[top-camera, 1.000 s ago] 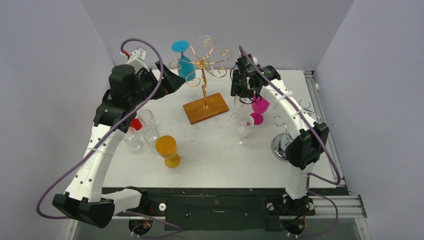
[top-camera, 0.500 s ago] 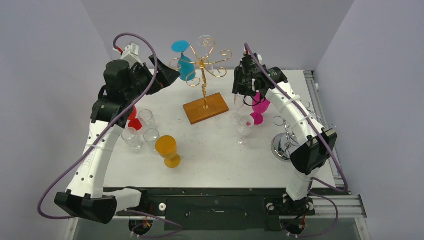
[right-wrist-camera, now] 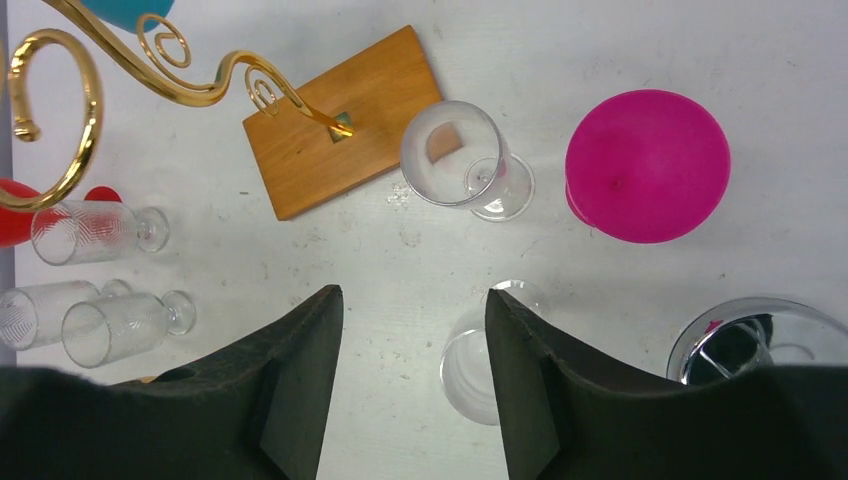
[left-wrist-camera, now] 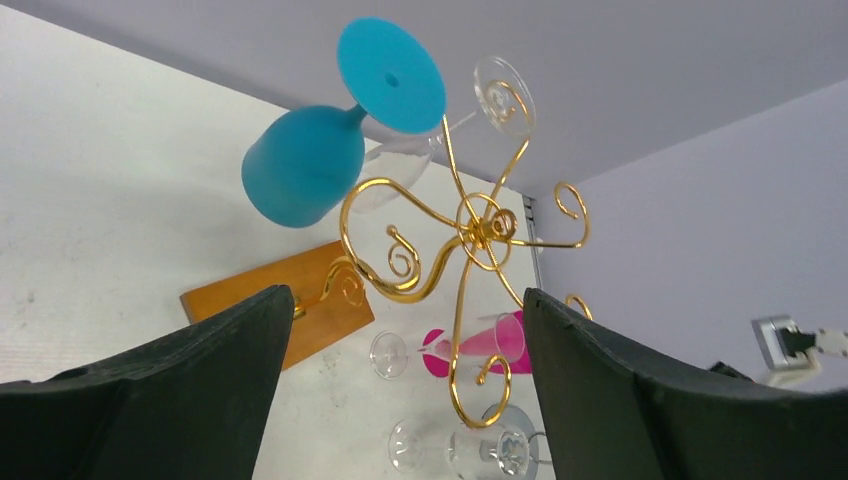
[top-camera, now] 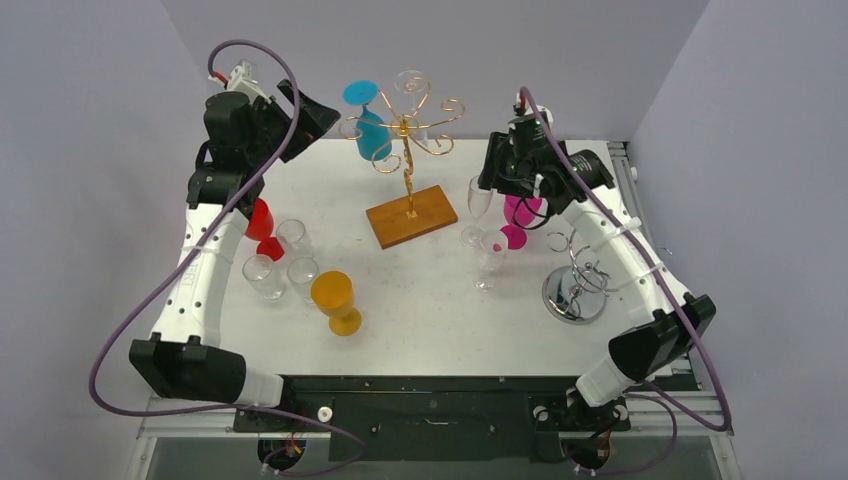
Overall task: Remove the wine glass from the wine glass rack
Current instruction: Pick up the wine glass from the wine rack.
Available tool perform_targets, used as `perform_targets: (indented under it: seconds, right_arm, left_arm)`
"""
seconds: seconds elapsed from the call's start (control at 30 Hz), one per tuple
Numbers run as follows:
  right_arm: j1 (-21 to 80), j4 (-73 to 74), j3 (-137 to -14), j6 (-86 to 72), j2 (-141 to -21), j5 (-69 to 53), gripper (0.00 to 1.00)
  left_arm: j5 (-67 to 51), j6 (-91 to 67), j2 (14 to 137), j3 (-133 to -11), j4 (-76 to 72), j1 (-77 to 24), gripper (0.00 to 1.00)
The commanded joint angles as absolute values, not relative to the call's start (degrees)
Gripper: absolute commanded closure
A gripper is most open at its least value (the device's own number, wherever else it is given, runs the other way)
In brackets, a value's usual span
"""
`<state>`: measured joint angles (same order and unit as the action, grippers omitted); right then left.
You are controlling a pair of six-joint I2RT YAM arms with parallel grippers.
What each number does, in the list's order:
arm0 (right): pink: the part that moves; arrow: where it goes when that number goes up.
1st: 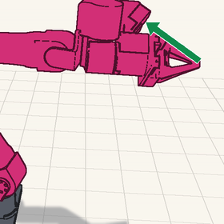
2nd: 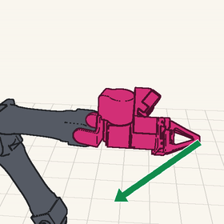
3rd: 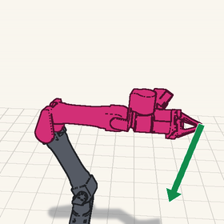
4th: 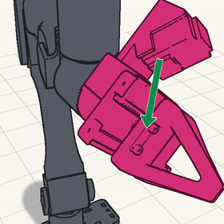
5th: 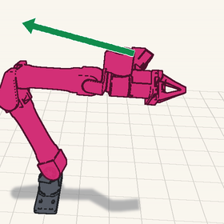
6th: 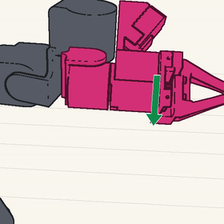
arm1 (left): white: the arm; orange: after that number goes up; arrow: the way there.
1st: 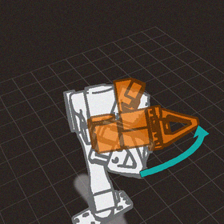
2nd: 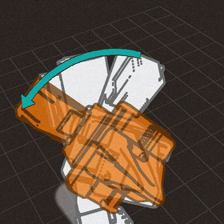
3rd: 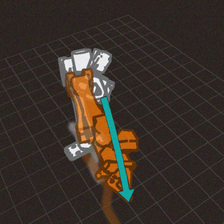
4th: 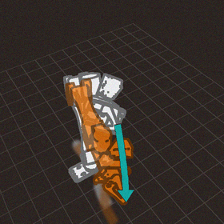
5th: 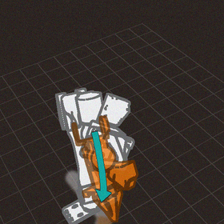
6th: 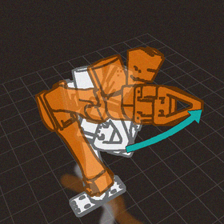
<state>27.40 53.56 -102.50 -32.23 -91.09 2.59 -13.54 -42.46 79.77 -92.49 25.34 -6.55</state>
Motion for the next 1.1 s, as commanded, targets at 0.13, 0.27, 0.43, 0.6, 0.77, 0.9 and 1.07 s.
perform_targets:
  seconds: [0.13, 0.27, 0.43, 0.6, 0.77, 0.9, 1.07]
  right_arm:
    - [26.5, 49.2, -98.8, -33.2, -80.8, 3.7, 0.45]
    - [26.5, 47.7, -97.3, -34.0, -77.2, 3.6, 0.37]
    - [26.3, 47.4, -96.5, -34.5, -74.4, 4.3, 0.31]
    - [26.1, 47.7, -96.6, -34.6, -73.0, 4.6, 0.31]
    - [26.1, 48.3, -96.8, -34.6, -72.6, 4.7, 0.31]
    - [26.0, 48.4, -96.6, -34.6, -72.4, 5.1, 0.31]
    - [26.0, 48.3, -96.5, -34.7, -72.3, 5.1, 0.31]
  left_arm:
    - [-16.9, -49.1, 88.1, -93.7, 7.8, -4.8, 0.37]
    - [-18.6, -53.0, 92.4, -93.7, 1.7, -4.7, 0.46]
    - [-19.6, -56.6, 97.6, -95.8, -3.6, -4.7, 0.52]
    - [-19.5, -58.9, 101.9, -98.0, -5.0, -4.4, 0.56]
    - [-21.0, -61.5, 105.0, -100.1, -7.6, -4.0, 0.6]
    - [-22.4, -63.4, 106.6, -101.0, -9.0, -3.8, 0.64]
    - [-23.7, -65.5, 107.4, -101.6, -10.5, -3.4, 0.7]
